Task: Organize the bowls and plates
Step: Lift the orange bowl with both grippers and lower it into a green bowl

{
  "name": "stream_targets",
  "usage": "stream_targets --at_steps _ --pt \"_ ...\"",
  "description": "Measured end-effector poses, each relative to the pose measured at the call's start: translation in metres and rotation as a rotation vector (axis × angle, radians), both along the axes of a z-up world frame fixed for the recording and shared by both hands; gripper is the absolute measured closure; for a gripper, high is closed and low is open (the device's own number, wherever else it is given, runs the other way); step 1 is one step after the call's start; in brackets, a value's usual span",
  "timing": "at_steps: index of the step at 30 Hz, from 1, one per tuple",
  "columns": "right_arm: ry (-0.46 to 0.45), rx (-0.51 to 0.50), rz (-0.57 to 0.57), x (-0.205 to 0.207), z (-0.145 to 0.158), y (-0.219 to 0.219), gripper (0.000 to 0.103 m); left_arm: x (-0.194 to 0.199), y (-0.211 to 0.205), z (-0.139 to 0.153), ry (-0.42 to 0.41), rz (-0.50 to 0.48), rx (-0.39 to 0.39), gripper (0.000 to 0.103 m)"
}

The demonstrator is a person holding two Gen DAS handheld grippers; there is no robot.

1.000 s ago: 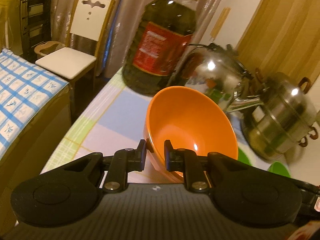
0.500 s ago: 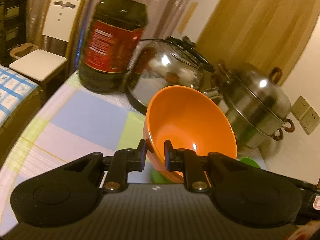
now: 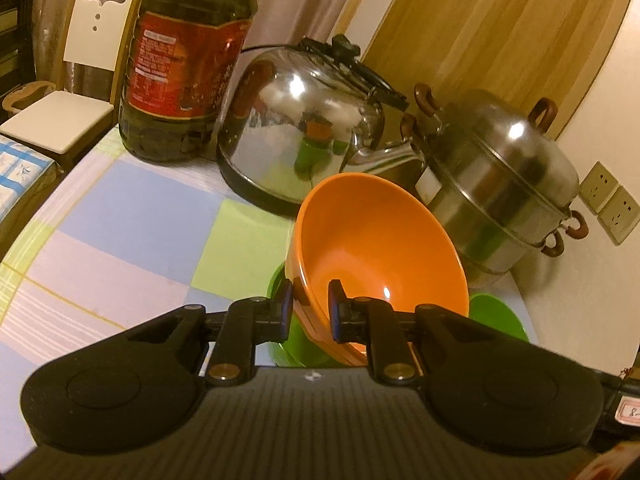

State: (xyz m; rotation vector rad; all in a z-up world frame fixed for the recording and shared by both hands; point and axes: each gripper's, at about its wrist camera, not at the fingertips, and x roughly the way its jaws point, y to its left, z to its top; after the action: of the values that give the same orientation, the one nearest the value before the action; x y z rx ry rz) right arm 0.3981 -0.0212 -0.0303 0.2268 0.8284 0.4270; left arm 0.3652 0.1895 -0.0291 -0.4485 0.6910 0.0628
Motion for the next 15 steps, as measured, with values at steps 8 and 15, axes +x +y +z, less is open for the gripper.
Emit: stream_targets --at_steps 8,15 --pt "0.026 -0.032 -0.001 0.01 -0.014 0.0 0.08 0.01 -0.002 -0.016 0.041 -0.011 0.001 0.087" --pt "0.061 -0.063 0.001 0.017 -0.028 0.005 0.08 0.018 0.001 -0.03 0.077 -0.015 -0.015 0.087"
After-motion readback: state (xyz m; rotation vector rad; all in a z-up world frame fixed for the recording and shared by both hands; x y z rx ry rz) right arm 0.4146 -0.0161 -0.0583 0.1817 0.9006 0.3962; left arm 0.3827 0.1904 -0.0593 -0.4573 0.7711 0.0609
